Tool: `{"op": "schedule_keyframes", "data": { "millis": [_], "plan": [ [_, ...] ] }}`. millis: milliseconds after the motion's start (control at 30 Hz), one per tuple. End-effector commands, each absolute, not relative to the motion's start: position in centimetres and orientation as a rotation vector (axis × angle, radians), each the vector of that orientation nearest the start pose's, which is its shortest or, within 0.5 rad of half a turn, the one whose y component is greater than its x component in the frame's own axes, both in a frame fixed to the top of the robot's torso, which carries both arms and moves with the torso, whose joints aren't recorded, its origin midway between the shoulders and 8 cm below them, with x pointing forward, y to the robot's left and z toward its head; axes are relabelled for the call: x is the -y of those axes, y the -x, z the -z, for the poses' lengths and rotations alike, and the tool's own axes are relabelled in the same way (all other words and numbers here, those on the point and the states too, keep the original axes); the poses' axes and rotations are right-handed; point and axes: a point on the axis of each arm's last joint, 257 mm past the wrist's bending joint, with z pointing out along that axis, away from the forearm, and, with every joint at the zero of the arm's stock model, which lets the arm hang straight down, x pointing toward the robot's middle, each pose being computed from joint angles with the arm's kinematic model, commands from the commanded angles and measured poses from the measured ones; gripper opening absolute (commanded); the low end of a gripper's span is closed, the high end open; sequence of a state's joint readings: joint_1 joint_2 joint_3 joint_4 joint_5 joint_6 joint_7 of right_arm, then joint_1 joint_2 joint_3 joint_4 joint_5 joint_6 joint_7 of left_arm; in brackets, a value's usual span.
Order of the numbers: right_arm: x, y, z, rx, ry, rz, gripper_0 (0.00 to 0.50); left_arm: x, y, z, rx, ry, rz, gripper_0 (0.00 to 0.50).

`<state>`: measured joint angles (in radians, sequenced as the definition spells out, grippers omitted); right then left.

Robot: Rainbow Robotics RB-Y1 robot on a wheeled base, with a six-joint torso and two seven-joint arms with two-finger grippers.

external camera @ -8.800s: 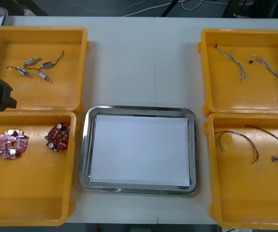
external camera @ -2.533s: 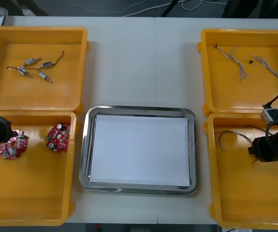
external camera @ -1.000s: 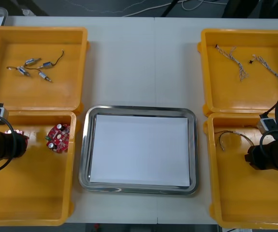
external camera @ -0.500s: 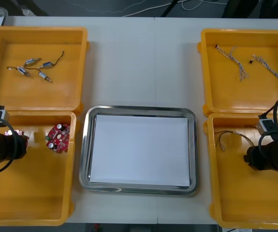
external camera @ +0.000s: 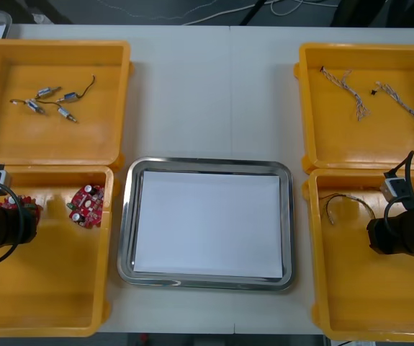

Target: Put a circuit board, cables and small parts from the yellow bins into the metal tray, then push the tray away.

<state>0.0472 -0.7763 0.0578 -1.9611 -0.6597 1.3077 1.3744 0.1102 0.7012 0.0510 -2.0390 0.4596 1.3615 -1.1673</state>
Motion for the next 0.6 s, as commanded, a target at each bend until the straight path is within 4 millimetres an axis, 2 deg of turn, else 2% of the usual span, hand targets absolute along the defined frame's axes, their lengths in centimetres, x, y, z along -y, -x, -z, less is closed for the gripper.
{"op": "schedule_keyframes", "data": {
  "millis": [33, 200, 367, 600],
  "plan": [
    [34.4, -37.9, 33.1, -2.678, 0.188, -0.002, 0.000, -40.0, -37.1, 31.2, -2.607, 0.112, -0.188, 0.000],
    [34.5, -38.4, 32.4, -2.669, 0.189, -0.007, 0.000, -39.8, -36.9, 31.2, -2.607, 0.107, -0.185, 0.000],
    [34.5, -38.7, 30.7, -2.656, 0.186, -0.015, 0.000, -39.8, -36.4, 31.3, -2.610, 0.106, -0.185, 0.000],
    [34.9, -37.3, 27.6, -2.680, 0.212, 0.018, 0.000, -39.4, -35.0, 31.6, -2.617, 0.099, -0.177, 0.000]
  ]
}}
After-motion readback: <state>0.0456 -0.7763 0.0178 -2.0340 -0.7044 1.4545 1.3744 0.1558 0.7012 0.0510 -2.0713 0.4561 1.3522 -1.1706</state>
